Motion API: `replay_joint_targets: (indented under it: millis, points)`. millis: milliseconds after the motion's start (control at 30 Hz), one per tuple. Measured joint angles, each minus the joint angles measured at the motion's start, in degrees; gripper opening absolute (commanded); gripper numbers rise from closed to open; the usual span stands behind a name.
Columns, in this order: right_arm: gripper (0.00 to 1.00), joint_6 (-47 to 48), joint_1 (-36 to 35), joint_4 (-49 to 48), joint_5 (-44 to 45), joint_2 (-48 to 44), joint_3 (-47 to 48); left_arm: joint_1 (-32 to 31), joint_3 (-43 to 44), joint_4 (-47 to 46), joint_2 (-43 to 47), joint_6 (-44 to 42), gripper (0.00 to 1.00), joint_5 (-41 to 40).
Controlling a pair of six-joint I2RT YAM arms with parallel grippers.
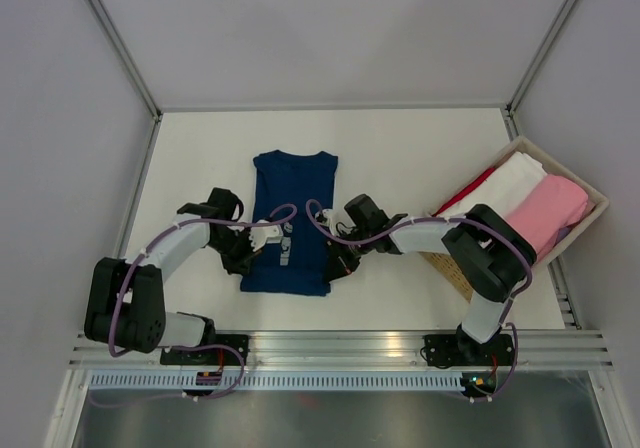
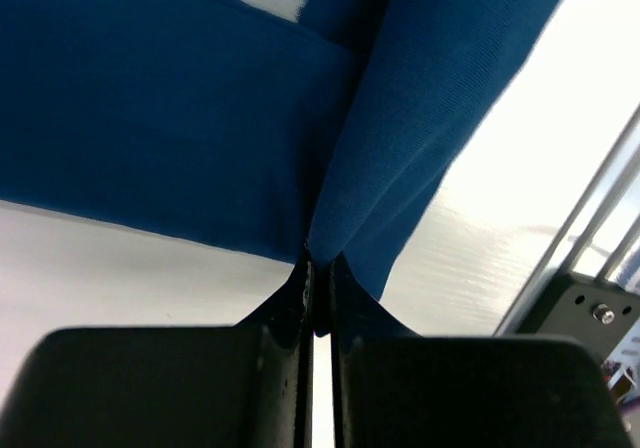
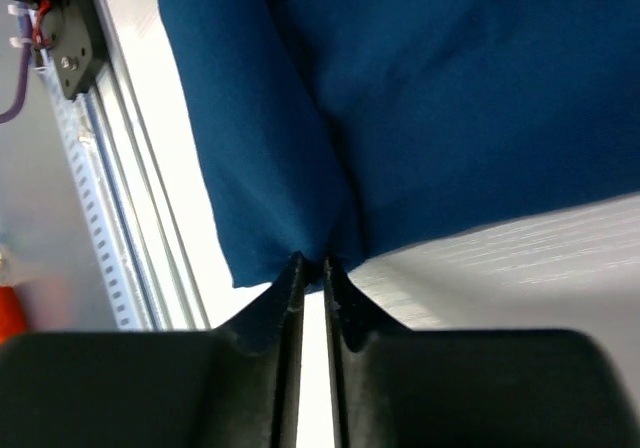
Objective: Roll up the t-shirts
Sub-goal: Roll the tshirt
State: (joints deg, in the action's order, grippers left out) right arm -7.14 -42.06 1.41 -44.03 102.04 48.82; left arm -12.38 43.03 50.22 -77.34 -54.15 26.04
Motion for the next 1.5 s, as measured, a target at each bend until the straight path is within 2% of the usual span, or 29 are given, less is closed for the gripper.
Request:
replay_joint_targets:
  millis: [67, 133, 267, 467, 600, 700, 800, 833, 933, 1000, 1300, 1433, 1500]
  points:
    - [0.31, -0.11, 0.24, -0.09, 0.98, 0.04, 0.0, 0.42, 0.61, -1.2, -1.6, 1.07, 0.02, 0.02]
    - [0.35, -0.07, 0.59, -0.15, 1.88, 0.02, 0.0, 0.48, 1.2, -1.97, -3.06, 2.1, 0.02, 0.09]
    - [0.54, -0.92, 0.96, -1.53, 4.31, -2.23, -1.25, 0.52, 1.4, -2.86, -4.66, 3.58, 0.02, 0.7]
    - [0.6, -4.76, 0.76, -5.62, 7.43, -11.13, -5.53, 0.68, 1.4, -3.72, -4.79, 5.53, 0.02, 1.11]
    - [0.6, -7.52, -1.4, -9.05, 9.49, -10.88, -7.3, 0.68, 1.4, -4.15, -4.76, 7.06, 0.02, 1.09]
    - [0.57, -9.73, -3.21, -11.45, 10.32, -8.63, -8.31, 0.68, 1.29, -4.33, -4.61, 7.67, 0.03, 1.03]
    - [0.36, -11.69, -3.56, -14.23, 10.4, -6.08, -8.35, 0.68, 0.87, -4.57, -3.87, 8.04, 0.05, 0.92]
    - [0.23, -12.55, -3.54, -15.23, 10.38, -5.42, -8.35, 0.68, 0.81, -4.59, -3.58, 8.13, 0.06, 0.87]
    - [0.06, -14.16, -3.43, -17.4, 10.45, -4.31, -8.39, 0.68, 0.81, -4.92, -2.97, 8.5, 0.1, 0.72]
    - [0.0, -14.75, -3.41, -18.1, 10.56, -3.74, -8.39, 0.68, 0.81, -5.6, -2.91, 9.4, 0.13, -0.09]
    - [0.0, -16.94, -0.96, -19.78, 11.67, -1.42, -8.41, 1.62, 0.61, -12.02, -2.08, 16.09, 0.34, -6.71]
    - [0.0, -17.25, -0.72, -19.93, 11.67, -1.14, -8.39, 1.81, 0.44, -14.16, 4.0, 18.49, 0.42, -11.08]
    - [0.0, -17.35, -0.72, -19.91, 11.93, -1.14, -8.37, 1.29, 0.42, -14.82, 9.03, 18.71, 0.42, -13.03]
